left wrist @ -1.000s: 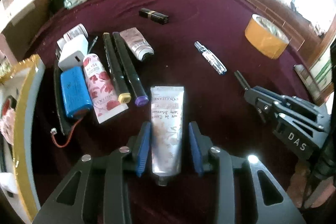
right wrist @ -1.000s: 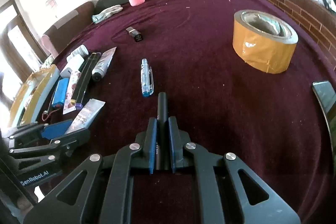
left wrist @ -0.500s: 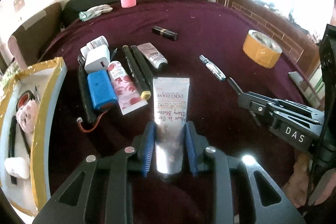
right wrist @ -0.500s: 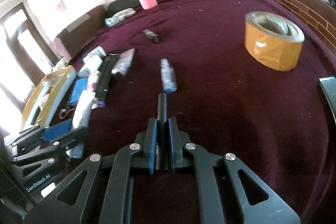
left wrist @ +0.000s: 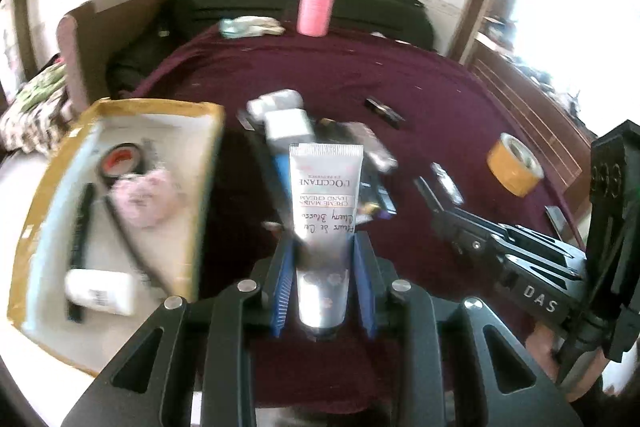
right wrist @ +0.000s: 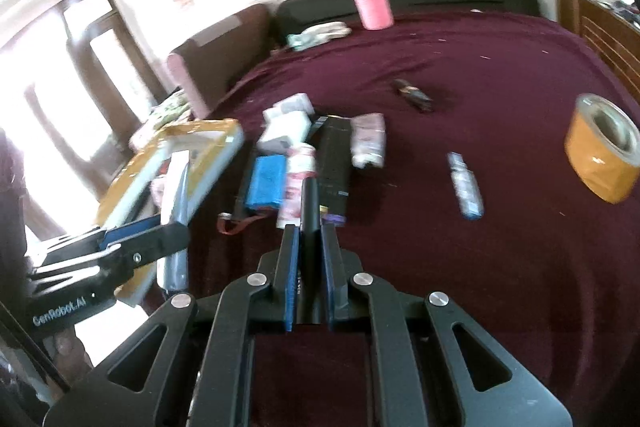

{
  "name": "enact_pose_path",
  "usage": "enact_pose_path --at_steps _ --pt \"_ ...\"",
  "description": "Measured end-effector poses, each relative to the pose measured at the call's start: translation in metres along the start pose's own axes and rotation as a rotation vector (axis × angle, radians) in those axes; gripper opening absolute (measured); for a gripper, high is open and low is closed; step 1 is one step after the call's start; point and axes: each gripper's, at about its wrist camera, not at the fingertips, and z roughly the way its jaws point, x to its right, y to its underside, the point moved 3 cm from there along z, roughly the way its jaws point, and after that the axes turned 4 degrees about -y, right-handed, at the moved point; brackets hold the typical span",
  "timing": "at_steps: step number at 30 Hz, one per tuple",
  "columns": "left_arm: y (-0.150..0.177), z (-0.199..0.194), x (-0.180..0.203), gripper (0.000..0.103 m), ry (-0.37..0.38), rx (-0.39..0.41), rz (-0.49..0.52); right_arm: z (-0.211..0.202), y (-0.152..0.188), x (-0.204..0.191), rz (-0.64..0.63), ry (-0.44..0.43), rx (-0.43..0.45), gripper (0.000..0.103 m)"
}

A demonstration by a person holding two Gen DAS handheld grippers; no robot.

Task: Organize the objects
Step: 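Carry the hand cream tube and black pen over the white tray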

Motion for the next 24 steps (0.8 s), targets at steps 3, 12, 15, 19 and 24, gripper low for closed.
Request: enact_pose_path --at_steps 3,12,15,19,24 --pt "-0.005 -0.006 -0.026 0.025 -0.003 -0.004 -0.046 0.013 -0.009 -0.019 -0.025 -0.050 -0.017 0.009" --pt "-0.016 0.004 -0.099 0.025 -0.060 -0.075 -0.190 0.068 -0.032 -0.076 -0.096 -0.182 -0.103 0.009" --pt "-0.018 0.011 -0.122 0.025 -0.087 -0.093 -0.236 0.088 -0.040 -0.092 -0.131 -0.202 -0.127 0.009" --pt "-0.016 0.024 -0.141 0.025 -0.129 -0.143 -0.271 0.111 -0.055 -0.110 -0.155 -0.224 -0.144 0.009" --pt "-0.014 0.036 -0.154 0.025 -0.155 -0.197 -0.289 0.141 -0.077 -0.131 -0.185 -0.247 -0.152 0.009"
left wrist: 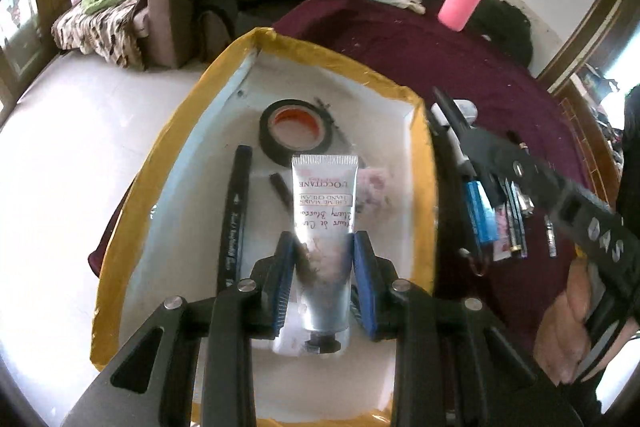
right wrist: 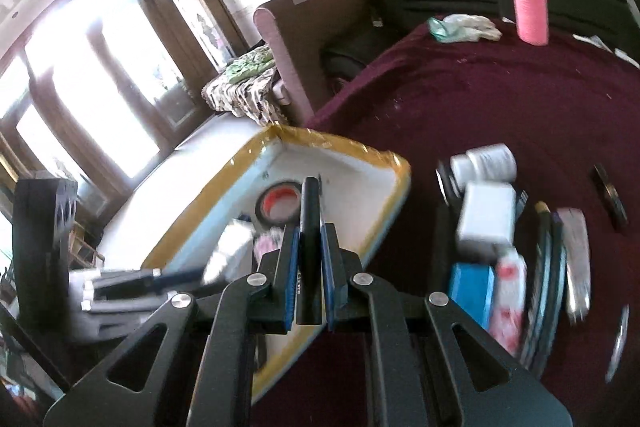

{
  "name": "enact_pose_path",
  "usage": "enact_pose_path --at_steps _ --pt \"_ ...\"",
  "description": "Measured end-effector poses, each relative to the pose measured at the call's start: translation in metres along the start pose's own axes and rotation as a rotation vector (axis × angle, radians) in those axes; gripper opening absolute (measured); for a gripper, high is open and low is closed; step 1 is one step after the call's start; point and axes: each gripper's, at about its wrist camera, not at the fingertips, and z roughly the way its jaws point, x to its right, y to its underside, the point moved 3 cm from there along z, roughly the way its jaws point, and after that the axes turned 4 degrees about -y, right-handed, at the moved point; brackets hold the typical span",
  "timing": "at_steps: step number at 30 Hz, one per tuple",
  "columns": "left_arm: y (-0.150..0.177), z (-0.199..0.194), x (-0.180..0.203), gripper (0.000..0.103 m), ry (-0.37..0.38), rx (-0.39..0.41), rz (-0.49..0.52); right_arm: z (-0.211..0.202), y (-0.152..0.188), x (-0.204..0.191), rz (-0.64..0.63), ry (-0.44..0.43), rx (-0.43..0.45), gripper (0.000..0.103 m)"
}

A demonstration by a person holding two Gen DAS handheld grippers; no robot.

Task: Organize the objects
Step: 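Carry the hand cream tube and black pen over the white tray, then open both tools to drop the tube and pen into the tray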

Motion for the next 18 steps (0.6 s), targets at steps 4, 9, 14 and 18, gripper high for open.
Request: enact_pose_path --at_steps 4,9,14,18 --pt "-0.003 0.007 -0.009 0.025 -0.033 -0.017 -0.013 0.030 -0.016 -0.001 -0.009 0.000 -0.015 0.009" --pt "-0.004 0.019 -0.013 0.025 -0.046 -0.062 -0.025 0.053 -0.014 0.010 0.018 -0.012 -0.040 0.009" --pt "-0.011 0.025 -0.017 0.025 -0.071 -0.079 -0.045 0.062 -0.010 0.019 0.022 -0.013 -0.060 0.009" --pt "-0.015 0.033 -0.021 0.025 -0.079 -0.092 -0.058 0.068 -0.008 0.018 0.003 0.003 -0.076 0.009"
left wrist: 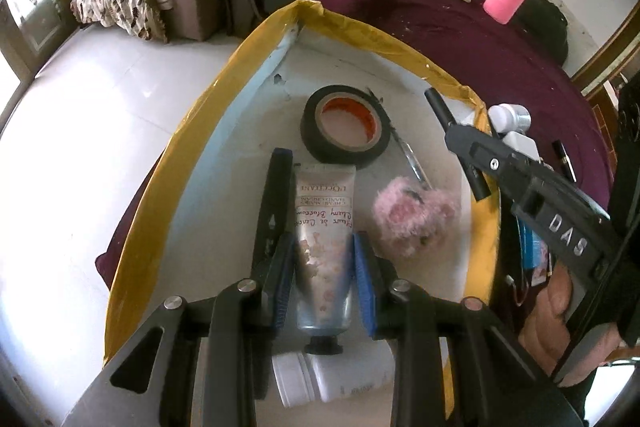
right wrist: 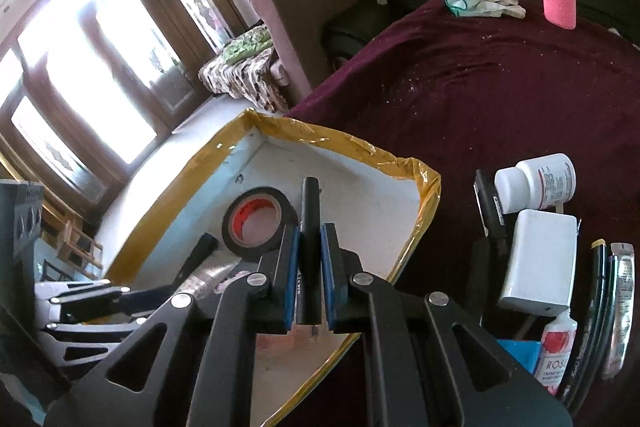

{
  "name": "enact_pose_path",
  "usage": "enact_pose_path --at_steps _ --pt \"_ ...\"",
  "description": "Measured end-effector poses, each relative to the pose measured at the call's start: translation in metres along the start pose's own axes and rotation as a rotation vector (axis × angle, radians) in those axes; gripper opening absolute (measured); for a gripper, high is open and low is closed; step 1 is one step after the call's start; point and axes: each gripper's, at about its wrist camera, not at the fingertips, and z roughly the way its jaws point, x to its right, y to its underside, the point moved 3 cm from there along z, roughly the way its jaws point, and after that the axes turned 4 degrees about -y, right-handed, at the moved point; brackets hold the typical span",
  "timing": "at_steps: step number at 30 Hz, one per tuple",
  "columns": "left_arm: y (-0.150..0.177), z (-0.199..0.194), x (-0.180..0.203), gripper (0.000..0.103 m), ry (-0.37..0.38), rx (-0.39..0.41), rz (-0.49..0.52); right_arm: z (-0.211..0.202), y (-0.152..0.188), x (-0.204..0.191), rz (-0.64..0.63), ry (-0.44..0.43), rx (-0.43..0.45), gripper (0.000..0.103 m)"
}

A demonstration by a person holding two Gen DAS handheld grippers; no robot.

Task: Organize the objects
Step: 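Open both tools to drop the tube and pen into the tray, then move both open tools back over the remaining items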

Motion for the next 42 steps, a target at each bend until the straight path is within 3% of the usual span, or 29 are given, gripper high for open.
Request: enact_pose_path --at_steps 8,15,21,22,24,26,27,28,30,35,37,42 --pt "-0.001 0.005 -0.005 0.025 -0.007 -0.001 -0.013 0.014 0.004 -0.004 -0.036 0.051 -0.023 0.009" --pt "0.007 0.001 0.000 0.026 -0.048 0.048 0.011 0.018 0.009 -0.008 -0.068 0.087 -0.025 0.009" --pt "0.011 -0.001 0.000 0.029 -0.011 0.065 0.009 0.017 0.011 -0.008 -0.060 0.084 -0.020 0.009" --pt "0.012 -0.002 0.001 0.033 -0.005 0.076 0.015 0.017 0.011 -0.008 -0.060 0.082 -0.019 0.010" --pt "0.015 -0.003 0.006 0.039 -0.010 0.093 0.041 0.016 0.011 -0.009 -0.062 0.073 -0.018 0.017" --pt "0.018 -0.009 0.011 0.040 -0.034 0.129 0.049 0.013 0.012 -0.011 -0.060 0.023 -0.008 0.034" --pt "0.019 -0.011 0.014 0.041 -0.061 0.144 0.070 0.011 0.012 -0.012 -0.058 0.006 0.001 0.048" --pt "0.022 -0.015 0.020 0.042 -0.087 0.169 0.107 0.008 0.012 -0.013 -0.057 -0.004 0.019 0.054" --pt "0.027 -0.024 0.026 0.042 -0.087 0.234 0.122 0.001 0.012 -0.015 -0.068 -0.001 0.053 0.054" --pt "0.050 -0.055 0.046 0.059 -0.035 0.381 0.163 -0.031 0.017 -0.012 -0.045 -0.008 0.100 0.054" --pt "0.059 -0.064 0.055 0.059 -0.005 0.412 0.189 -0.048 0.024 -0.012 -0.047 0.004 0.107 0.054" --pt "0.070 -0.069 0.080 0.059 0.163 0.366 0.209 -0.100 0.054 0.013 0.002 0.004 0.113 0.054"
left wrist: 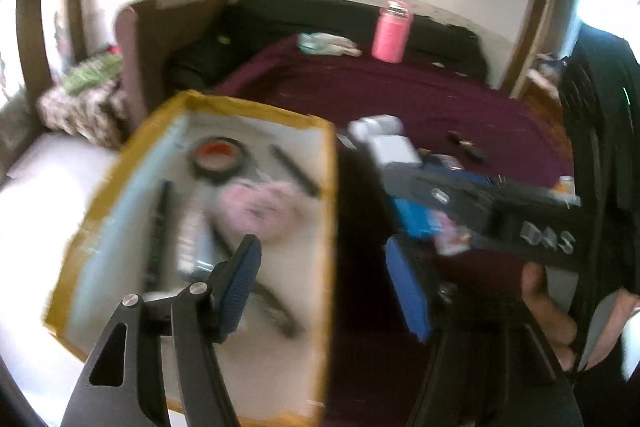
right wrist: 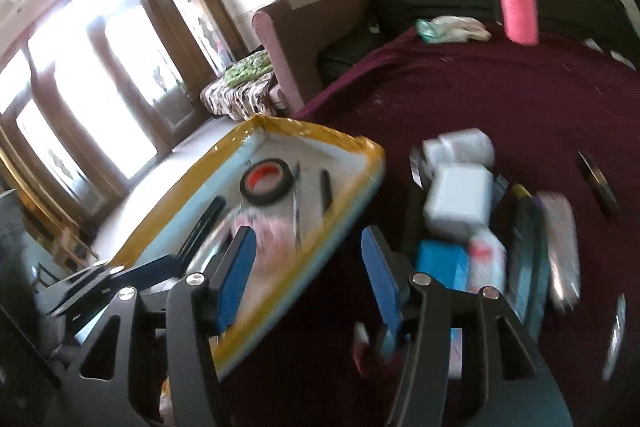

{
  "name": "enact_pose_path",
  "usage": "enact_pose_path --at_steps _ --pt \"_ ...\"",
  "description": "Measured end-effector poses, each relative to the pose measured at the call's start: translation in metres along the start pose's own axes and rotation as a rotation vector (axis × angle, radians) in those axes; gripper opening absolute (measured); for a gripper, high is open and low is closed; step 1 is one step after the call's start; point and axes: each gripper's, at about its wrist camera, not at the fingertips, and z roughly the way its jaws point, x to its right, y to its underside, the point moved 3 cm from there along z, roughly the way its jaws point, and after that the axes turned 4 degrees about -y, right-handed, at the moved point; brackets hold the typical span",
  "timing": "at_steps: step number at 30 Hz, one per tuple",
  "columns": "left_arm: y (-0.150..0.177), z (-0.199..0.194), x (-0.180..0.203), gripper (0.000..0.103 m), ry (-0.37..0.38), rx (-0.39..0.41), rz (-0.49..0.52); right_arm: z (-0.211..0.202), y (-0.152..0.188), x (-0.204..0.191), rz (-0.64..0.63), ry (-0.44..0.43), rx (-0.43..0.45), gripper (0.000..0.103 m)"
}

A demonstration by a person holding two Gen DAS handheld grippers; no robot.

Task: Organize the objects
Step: 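Move both open tools back over the remaining items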

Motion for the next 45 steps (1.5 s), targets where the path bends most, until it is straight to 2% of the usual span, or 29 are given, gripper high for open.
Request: enact_pose_path --at_steps 4,10,15,20,23,26,27,31,32,38,41,45 --pt "-0.001 -0.001 0.020 0.059 0.123 -0.019 -0.049 -0.054 0.038 0.028 0.086 0.062 0.038 0.054" --pt "0.005 0.009 0.057 0.059 0.154 -0.088 -0.005 -0.086 0.073 0.068 0.184 0.160 0.033 0.054" --pt "0.016 0.009 0.076 0.059 0.171 -0.111 0.017 -0.104 0.079 0.098 0.219 0.233 0.040 0.054" --pt "0.018 0.008 0.090 0.059 0.186 -0.122 0.041 -0.120 0.072 0.133 0.249 0.367 0.053 0.053" --pt "0.016 0.007 0.098 0.059 0.183 -0.122 0.063 -0.120 0.068 0.149 0.260 0.427 0.046 0.047" --pt "0.014 0.010 0.107 0.059 0.190 -0.131 0.087 -0.113 0.067 0.162 0.267 0.470 0.021 0.035" --pt "0.013 0.012 0.111 0.059 0.192 -0.130 0.098 -0.111 0.067 0.166 0.275 0.467 0.012 0.029" --pt "0.007 0.021 0.126 0.059 0.197 -0.137 0.139 -0.105 0.065 0.178 0.286 0.486 -0.007 0.020" --pt "0.005 0.023 0.128 0.059 0.201 -0.139 0.144 -0.104 0.066 0.180 0.294 0.484 -0.010 0.013" --pt "-0.009 0.048 0.145 0.059 0.201 -0.158 0.184 -0.101 0.069 0.178 0.286 0.487 0.012 0.013" --pt "-0.015 0.062 0.152 0.059 0.223 -0.190 0.186 -0.104 0.069 0.180 0.302 0.461 0.023 0.013" --pt "-0.021 0.072 0.167 0.058 0.240 -0.191 0.209 -0.107 0.070 0.183 0.321 0.432 0.036 0.013"
